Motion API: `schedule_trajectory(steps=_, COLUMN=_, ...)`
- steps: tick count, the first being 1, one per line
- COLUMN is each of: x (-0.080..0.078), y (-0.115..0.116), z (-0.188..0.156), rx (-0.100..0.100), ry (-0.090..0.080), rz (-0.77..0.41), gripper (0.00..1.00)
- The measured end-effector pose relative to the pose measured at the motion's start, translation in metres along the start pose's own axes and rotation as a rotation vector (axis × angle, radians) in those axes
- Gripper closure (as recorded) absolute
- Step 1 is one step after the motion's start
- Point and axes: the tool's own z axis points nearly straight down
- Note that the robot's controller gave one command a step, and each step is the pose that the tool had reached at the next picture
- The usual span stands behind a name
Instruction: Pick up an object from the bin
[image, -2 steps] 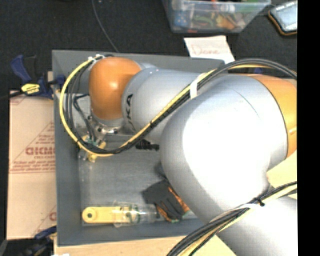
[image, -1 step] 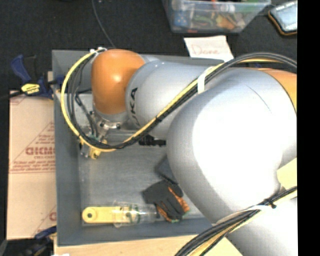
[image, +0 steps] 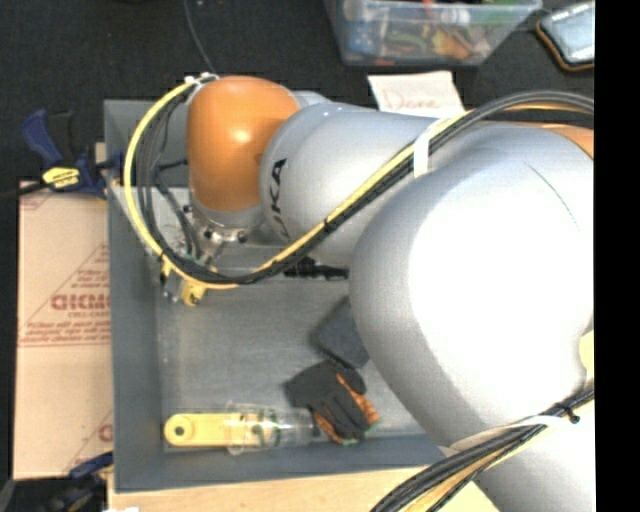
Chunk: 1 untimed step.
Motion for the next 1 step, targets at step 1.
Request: schedule_trajectory(steps=1, x=-0.0003, y=-0.0008, z=-0.0126, rx=0.002, ry=0.002, rz=0.000, gripper=1.00)
